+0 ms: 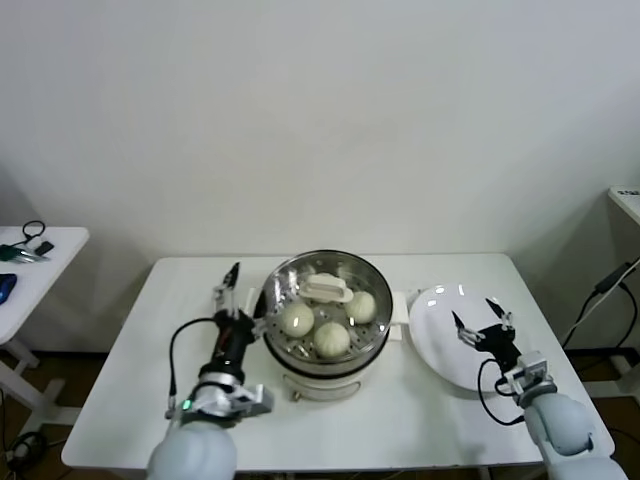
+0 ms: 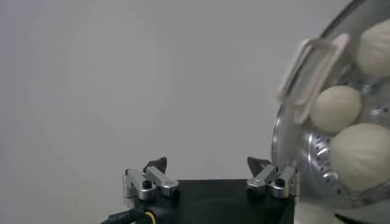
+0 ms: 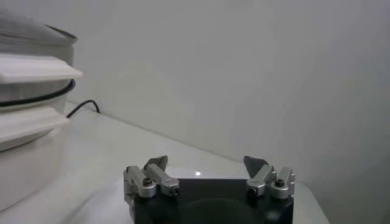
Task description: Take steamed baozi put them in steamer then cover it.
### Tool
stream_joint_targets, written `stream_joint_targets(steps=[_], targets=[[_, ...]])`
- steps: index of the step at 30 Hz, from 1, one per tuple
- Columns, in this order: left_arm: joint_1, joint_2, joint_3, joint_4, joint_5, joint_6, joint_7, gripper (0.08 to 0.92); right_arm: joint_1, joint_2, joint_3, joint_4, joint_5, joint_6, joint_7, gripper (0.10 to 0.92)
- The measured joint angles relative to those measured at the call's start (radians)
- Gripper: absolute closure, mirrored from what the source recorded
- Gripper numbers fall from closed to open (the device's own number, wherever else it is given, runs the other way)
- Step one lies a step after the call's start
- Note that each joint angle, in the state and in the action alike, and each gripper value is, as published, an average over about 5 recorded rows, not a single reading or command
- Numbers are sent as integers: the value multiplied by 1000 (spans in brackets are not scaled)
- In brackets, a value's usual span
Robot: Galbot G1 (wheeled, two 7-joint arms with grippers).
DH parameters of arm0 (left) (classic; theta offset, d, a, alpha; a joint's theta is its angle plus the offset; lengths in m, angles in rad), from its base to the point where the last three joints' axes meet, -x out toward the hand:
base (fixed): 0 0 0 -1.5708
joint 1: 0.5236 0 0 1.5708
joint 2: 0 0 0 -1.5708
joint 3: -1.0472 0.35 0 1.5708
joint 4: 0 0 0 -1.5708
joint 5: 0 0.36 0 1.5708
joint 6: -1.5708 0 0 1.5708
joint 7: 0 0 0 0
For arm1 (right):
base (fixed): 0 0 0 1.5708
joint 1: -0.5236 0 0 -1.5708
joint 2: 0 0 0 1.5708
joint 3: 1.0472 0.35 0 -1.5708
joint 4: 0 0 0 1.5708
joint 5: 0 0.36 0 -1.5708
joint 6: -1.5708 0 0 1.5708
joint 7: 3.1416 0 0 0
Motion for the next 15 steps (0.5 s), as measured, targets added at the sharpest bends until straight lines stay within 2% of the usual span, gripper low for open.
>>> stream_joint_targets(steps=[7, 15], targets=[[104, -31, -228, 9, -328, -176, -60, 177, -12, 8, 10, 15, 6, 5, -6, 203], [207, -92, -440, 75, -691, -335, -73, 177, -34, 21, 15, 43, 12, 12, -13, 203]])
